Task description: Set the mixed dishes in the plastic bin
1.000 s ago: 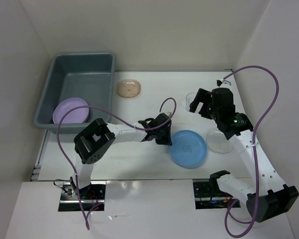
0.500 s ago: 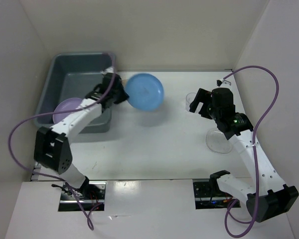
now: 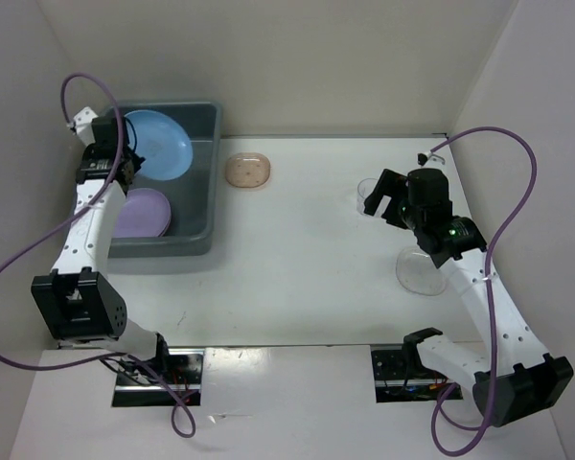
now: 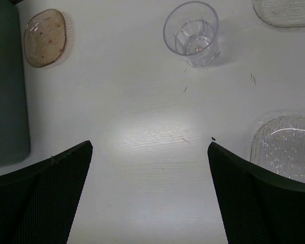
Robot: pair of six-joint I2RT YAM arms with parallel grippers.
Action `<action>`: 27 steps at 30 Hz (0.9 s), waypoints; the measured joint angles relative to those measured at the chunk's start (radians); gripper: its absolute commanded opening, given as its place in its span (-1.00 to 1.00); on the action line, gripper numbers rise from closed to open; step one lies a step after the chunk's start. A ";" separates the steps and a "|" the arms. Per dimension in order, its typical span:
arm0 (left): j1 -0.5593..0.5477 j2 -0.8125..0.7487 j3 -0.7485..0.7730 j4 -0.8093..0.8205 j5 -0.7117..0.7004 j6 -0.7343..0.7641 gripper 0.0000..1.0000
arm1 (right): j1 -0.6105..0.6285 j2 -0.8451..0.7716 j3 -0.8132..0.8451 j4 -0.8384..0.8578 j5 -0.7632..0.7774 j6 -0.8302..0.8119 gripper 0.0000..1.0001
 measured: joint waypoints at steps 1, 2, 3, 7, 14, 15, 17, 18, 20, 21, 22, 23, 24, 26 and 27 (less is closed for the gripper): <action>0.029 -0.003 -0.010 -0.014 -0.018 0.008 -1.00 | -0.001 0.002 0.000 0.000 0.000 0.000 0.98; 0.053 -0.008 -0.027 -0.019 -0.031 0.015 -1.00 | -0.001 0.003 0.000 0.000 -0.001 0.001 0.98; 0.077 -0.014 -0.048 -0.029 -0.043 0.020 -1.00 | -0.001 0.005 0.000 0.000 -0.001 0.000 0.98; 0.128 -0.041 -0.125 -0.076 -0.085 0.043 -1.00 | -0.001 0.006 0.000 0.001 -0.004 -0.001 0.98; 0.129 -0.046 -0.210 -0.100 -0.126 0.071 -1.00 | -0.002 0.013 -0.006 0.003 -0.011 -0.001 0.98; 0.129 -0.046 -0.218 -0.101 -0.131 0.071 -0.98 | -0.002 0.013 -0.006 0.002 -0.013 -0.001 0.98; 0.129 -0.044 -0.229 -0.100 -0.145 0.072 -0.95 | -0.002 0.012 -0.008 0.003 -0.016 -0.001 0.98; 0.129 -0.042 -0.229 -0.101 -0.151 0.074 -0.92 | -0.002 0.011 -0.011 0.002 -0.016 -0.001 0.98; 0.129 -0.036 -0.229 -0.097 -0.164 0.075 -0.85 | -0.002 0.010 -0.015 0.000 -0.018 -0.003 0.98; 0.130 -0.034 -0.230 -0.096 -0.168 0.075 -0.69 | -0.002 0.008 -0.016 -0.001 -0.018 -0.005 0.98; 0.130 -0.031 -0.231 -0.094 -0.170 0.076 -0.64 | -0.002 0.007 -0.018 -0.002 -0.018 -0.005 0.98; 0.130 -0.026 -0.232 -0.093 -0.171 0.077 -0.58 | -0.002 0.005 -0.019 -0.004 -0.018 -0.005 0.98; 0.130 -0.023 -0.232 -0.091 -0.170 0.078 -0.51 | -0.002 0.003 -0.019 -0.005 -0.018 -0.005 0.98; 0.130 -0.017 -0.232 -0.084 -0.170 0.078 -0.39 | -0.002 -0.002 -0.019 -0.005 -0.018 -0.005 0.98; 0.130 -0.016 -0.232 -0.083 -0.170 0.079 -0.34 | -0.002 -0.003 -0.019 -0.006 -0.018 -0.005 0.98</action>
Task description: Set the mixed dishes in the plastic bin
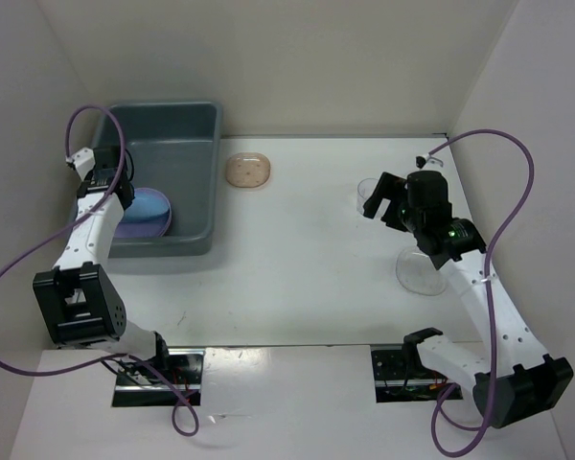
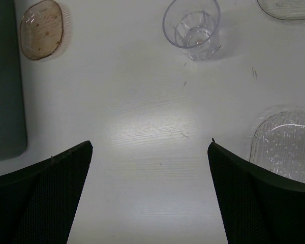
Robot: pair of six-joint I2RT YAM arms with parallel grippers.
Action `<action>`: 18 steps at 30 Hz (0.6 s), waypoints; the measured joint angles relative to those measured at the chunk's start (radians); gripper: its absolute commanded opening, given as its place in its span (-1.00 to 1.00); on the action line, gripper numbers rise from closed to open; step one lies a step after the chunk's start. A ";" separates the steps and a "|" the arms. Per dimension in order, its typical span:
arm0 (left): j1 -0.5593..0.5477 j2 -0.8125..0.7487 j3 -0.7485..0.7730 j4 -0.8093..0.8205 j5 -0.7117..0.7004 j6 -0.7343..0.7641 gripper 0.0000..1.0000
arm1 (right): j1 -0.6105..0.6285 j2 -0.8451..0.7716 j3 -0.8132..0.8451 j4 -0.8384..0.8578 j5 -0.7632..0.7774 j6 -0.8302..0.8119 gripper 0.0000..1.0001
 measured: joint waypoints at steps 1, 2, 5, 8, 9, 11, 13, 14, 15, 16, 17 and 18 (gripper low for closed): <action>0.000 0.000 0.000 0.001 0.000 0.000 -0.29 | 0.000 -0.002 0.000 0.000 0.000 0.000 0.98; 0.000 0.000 0.000 0.003 0.000 -0.001 -0.19 | 0.000 -0.004 0.000 0.000 0.000 0.000 0.98; 0.000 0.000 0.000 0.007 -0.001 0.008 -0.02 | 0.000 -0.008 0.000 0.000 -0.001 0.000 0.98; 0.000 -0.001 0.022 -0.007 -0.006 0.026 0.17 | 0.000 -0.008 -0.002 0.000 -0.004 0.000 0.98; 0.000 -0.001 0.043 -0.019 -0.008 0.030 0.19 | 0.000 -0.008 -0.002 0.000 -0.007 0.000 0.98; 0.000 -0.005 0.098 -0.034 -0.009 0.048 0.19 | 0.000 -0.008 -0.002 0.000 -0.011 0.000 0.98; 0.000 -0.023 0.159 -0.045 0.014 0.060 0.19 | 0.000 -0.008 -0.003 0.001 -0.018 0.000 0.98; 0.000 -0.033 0.187 -0.047 0.043 0.071 0.19 | 0.000 -0.008 -0.005 0.002 -0.024 0.000 0.98; 0.000 -0.048 0.220 -0.048 0.084 0.078 0.19 | 0.000 -0.008 -0.008 0.003 -0.028 0.000 0.98; -0.002 -0.060 0.248 -0.049 0.130 0.084 0.19 | 0.000 -0.008 -0.014 0.005 -0.031 0.000 0.98; -0.008 -0.071 0.275 -0.046 0.182 0.097 0.25 | 0.000 -0.008 -0.018 0.005 -0.036 0.000 0.98; -0.023 -0.082 0.300 -0.042 0.230 0.101 0.30 | 0.000 -0.006 -0.021 0.004 -0.040 0.000 0.98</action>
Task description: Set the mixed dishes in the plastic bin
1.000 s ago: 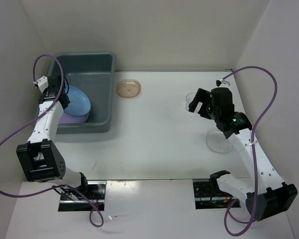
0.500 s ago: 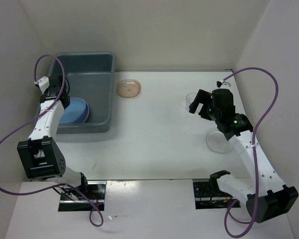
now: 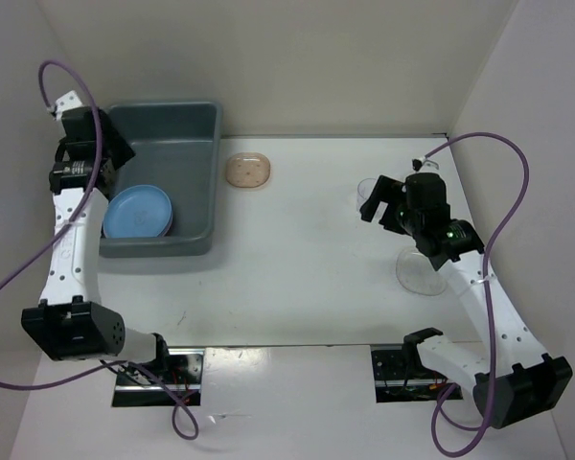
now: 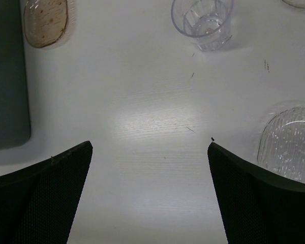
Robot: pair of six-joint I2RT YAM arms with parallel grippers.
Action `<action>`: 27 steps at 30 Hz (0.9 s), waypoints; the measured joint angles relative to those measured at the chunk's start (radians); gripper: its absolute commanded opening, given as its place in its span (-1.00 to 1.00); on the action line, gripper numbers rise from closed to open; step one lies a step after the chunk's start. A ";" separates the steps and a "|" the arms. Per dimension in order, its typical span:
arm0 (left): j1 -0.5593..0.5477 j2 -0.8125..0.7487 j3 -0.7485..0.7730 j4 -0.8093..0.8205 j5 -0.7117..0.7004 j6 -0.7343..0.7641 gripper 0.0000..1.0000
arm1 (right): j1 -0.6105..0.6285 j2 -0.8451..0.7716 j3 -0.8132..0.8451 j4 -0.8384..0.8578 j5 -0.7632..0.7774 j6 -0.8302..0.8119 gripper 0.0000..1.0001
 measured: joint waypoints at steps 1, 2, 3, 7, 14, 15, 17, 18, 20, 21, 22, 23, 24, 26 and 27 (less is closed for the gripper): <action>-0.031 -0.005 0.018 0.004 0.030 0.003 0.34 | 0.000 0.002 -0.003 0.002 -0.007 0.000 0.98; -0.080 -0.006 0.039 0.012 0.057 0.006 0.40 | 0.000 0.005 -0.004 0.002 -0.013 0.001 0.98; -0.146 -0.003 0.054 0.026 0.084 0.019 0.48 | 0.000 0.008 -0.005 0.003 -0.018 0.001 0.98; -0.395 0.064 0.077 0.107 0.187 0.058 0.76 | -0.001 0.026 -0.005 0.005 -0.034 0.002 0.98; -0.522 0.332 0.127 0.195 0.196 0.127 0.82 | -0.002 0.028 -0.005 0.005 -0.044 0.008 0.98; -0.529 0.374 0.145 0.199 0.192 0.133 0.82 | -0.002 0.027 -0.005 0.005 -0.045 0.010 0.98; -0.546 0.460 0.195 0.204 0.174 0.153 0.82 | -0.002 0.024 -0.005 0.005 -0.048 0.013 0.98; -0.556 0.502 0.221 0.208 0.163 0.164 0.82 | -0.002 0.021 -0.005 0.005 -0.048 0.016 0.98; -0.572 0.574 0.280 0.207 0.139 0.189 0.82 | -0.003 0.016 -0.005 0.005 -0.048 0.019 0.98; -0.580 0.604 0.307 0.209 0.127 0.207 0.82 | -0.004 0.014 -0.005 0.005 -0.048 0.020 0.98; -0.591 0.632 0.331 0.212 0.116 0.217 0.76 | -0.006 0.011 -0.005 0.005 -0.048 0.021 0.98; -0.601 0.656 0.352 0.215 0.105 0.232 0.71 | -0.007 0.008 -0.005 0.004 -0.048 0.024 0.98; -0.610 0.677 0.370 0.216 0.095 0.240 0.64 | -0.008 0.006 -0.005 0.005 -0.048 0.027 0.98; -0.623 0.716 0.401 0.216 0.080 0.258 0.42 | -0.009 0.001 -0.005 0.005 -0.047 0.031 0.98; -0.630 0.736 0.417 0.216 0.074 0.262 0.36 | -0.009 -0.001 -0.005 0.004 -0.047 0.031 0.98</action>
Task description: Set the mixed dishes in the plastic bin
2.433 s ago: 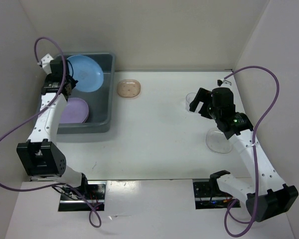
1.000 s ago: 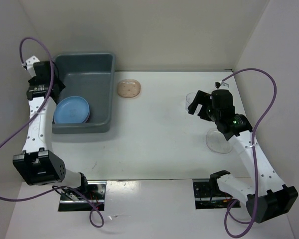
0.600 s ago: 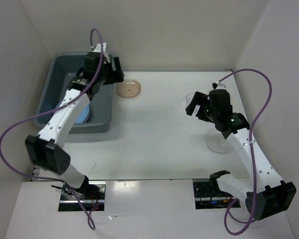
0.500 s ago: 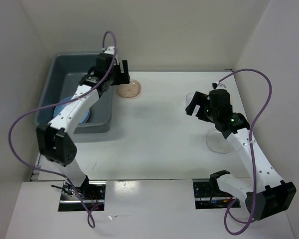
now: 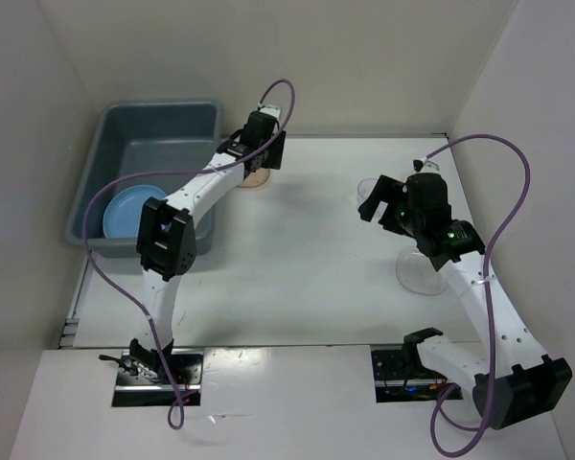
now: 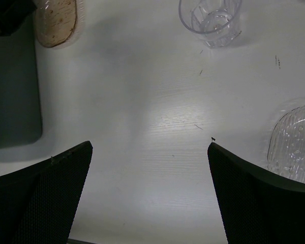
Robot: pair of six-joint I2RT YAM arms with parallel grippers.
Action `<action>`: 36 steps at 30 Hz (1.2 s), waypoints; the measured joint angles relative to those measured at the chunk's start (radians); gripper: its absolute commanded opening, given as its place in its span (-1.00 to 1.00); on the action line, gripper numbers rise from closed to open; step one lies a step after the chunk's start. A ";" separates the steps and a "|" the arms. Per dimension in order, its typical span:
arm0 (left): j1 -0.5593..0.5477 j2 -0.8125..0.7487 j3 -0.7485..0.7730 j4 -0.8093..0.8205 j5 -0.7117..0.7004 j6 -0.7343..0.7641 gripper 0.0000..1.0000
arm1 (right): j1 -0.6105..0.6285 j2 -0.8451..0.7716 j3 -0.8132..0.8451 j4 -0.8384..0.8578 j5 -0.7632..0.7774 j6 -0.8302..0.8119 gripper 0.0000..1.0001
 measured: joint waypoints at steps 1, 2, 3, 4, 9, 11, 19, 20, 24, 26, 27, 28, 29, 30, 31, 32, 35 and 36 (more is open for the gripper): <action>-0.006 0.023 0.017 -0.001 -0.011 0.010 0.32 | 0.000 -0.002 0.000 0.000 0.000 0.000 0.98; -0.009 0.043 0.030 0.000 -0.018 0.018 0.28 | 0.000 -0.005 -0.002 0.000 0.000 0.001 0.98; -0.011 0.064 0.040 0.001 -0.030 0.023 0.28 | 0.000 -0.007 -0.005 0.000 0.000 0.004 0.98; -0.011 0.082 0.045 0.002 -0.041 0.026 0.26 | 0.000 -0.009 -0.007 -0.002 0.000 0.005 0.98; -0.019 0.153 0.047 -0.002 -0.118 0.049 0.20 | -0.001 -0.009 -0.008 -0.007 0.008 0.007 0.98; -0.025 0.175 0.047 -0.001 -0.144 0.055 0.20 | -0.001 -0.009 -0.008 -0.008 0.011 0.007 0.98; -0.053 0.250 0.055 -0.002 -0.185 0.055 0.11 | -0.001 -0.009 -0.008 -0.012 0.013 0.007 0.98; -0.058 0.256 0.055 -0.002 -0.190 0.055 0.11 | -0.001 -0.009 -0.008 -0.014 0.015 0.007 0.98; -0.064 0.276 0.055 -0.002 -0.220 0.055 0.11 | -0.001 -0.009 -0.008 -0.020 0.018 0.007 0.98; -0.066 0.288 0.063 -0.003 -0.234 0.056 0.11 | -0.001 -0.009 -0.009 -0.024 0.018 0.006 0.98; -0.067 0.295 0.069 -0.002 -0.239 0.056 0.11 | -0.001 -0.009 -0.008 -0.024 0.018 0.006 0.98; -0.067 0.303 0.077 -0.003 -0.244 0.060 0.11 | -0.001 -0.009 -0.008 -0.025 0.018 0.006 0.98; -0.067 0.309 0.084 -0.002 -0.247 0.066 0.11 | -0.001 -0.009 -0.008 -0.027 0.018 0.006 0.98; -0.067 0.313 0.086 -0.002 -0.249 0.071 0.11 | -0.001 -0.009 -0.008 -0.029 0.018 0.005 0.98; -0.067 0.315 0.087 -0.003 -0.255 0.072 0.11 | -0.001 -0.009 -0.008 -0.030 0.018 0.003 0.98; -0.067 0.317 0.087 -0.002 -0.260 0.074 0.11 | -0.001 -0.009 -0.008 -0.031 0.018 0.002 0.98; -0.067 0.325 0.092 -0.002 -0.270 0.078 0.08 | -0.001 -0.008 -0.008 -0.031 0.018 -0.002 0.98; -0.067 0.327 0.097 -0.003 -0.272 0.080 0.04 | -0.001 -0.008 -0.008 -0.031 0.017 -0.003 0.98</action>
